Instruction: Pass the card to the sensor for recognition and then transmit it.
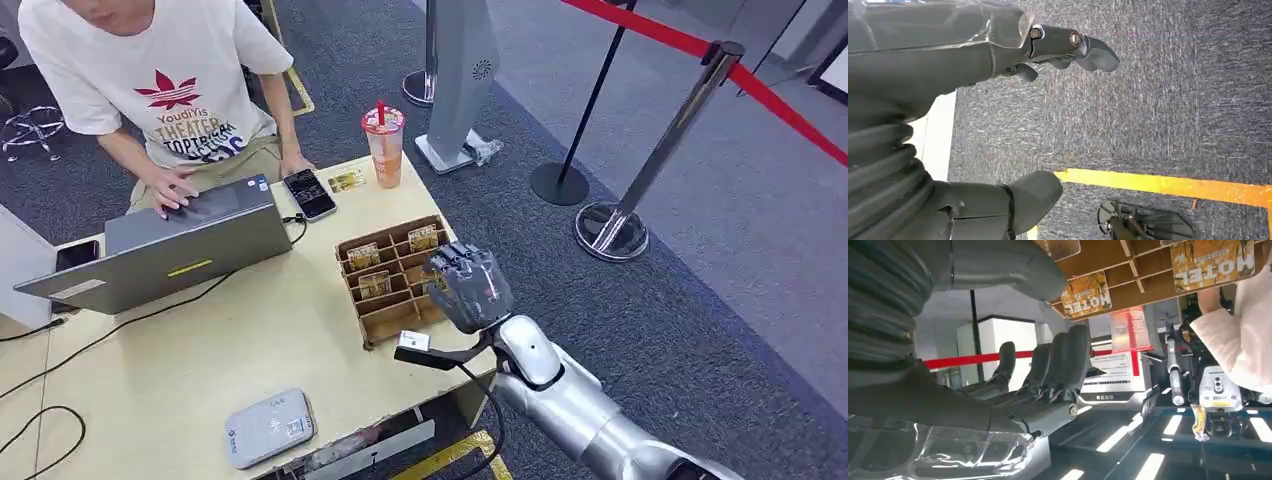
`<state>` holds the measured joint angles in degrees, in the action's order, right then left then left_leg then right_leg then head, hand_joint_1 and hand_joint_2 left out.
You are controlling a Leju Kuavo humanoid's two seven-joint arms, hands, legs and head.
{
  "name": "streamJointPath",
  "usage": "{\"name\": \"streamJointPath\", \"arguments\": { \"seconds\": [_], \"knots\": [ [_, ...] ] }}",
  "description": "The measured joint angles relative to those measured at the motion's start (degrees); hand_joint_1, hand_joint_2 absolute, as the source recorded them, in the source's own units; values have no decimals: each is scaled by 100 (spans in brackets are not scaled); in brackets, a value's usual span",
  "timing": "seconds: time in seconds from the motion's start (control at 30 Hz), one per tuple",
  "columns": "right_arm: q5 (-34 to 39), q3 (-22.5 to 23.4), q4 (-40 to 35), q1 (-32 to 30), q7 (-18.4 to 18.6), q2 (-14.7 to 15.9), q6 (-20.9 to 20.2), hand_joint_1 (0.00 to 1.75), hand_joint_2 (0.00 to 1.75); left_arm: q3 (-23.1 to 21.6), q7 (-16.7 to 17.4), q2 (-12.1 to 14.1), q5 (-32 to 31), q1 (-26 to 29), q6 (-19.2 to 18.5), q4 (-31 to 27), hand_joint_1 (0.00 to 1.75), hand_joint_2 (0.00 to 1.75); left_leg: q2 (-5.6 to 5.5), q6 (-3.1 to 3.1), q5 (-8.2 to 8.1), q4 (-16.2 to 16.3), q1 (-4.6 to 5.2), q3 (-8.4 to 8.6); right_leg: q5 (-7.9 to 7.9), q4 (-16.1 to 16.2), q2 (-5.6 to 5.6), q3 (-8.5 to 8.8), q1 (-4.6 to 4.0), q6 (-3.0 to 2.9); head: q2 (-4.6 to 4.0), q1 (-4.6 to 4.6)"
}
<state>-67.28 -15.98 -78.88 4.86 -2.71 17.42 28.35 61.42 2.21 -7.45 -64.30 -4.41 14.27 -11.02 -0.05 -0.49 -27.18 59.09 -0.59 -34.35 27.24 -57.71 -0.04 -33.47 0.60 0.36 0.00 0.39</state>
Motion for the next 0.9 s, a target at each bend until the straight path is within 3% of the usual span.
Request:
{"name": "streamJointPath", "arguments": {
  "seconds": [0.5, 0.9],
  "knots": [
    [-55, 13, 190, 354, -151, -28, -322, 51, 175, 0, -7, 0, 70, 0, 13, 0, 0, 175, -1, 0, 0, 0, 0, -1, 0, 0, -1, 1, 0, 0, 0, 0],
    [-31, -79, 571, 667, -166, -50, -567, 72, 175, 2, -9, 0, 68, 2, 13, 0, 0, 175, -2, 0, 0, 0, 0, -2, 1, 0, -1, 1, 0, 0, 0, 0]
  ]
}}
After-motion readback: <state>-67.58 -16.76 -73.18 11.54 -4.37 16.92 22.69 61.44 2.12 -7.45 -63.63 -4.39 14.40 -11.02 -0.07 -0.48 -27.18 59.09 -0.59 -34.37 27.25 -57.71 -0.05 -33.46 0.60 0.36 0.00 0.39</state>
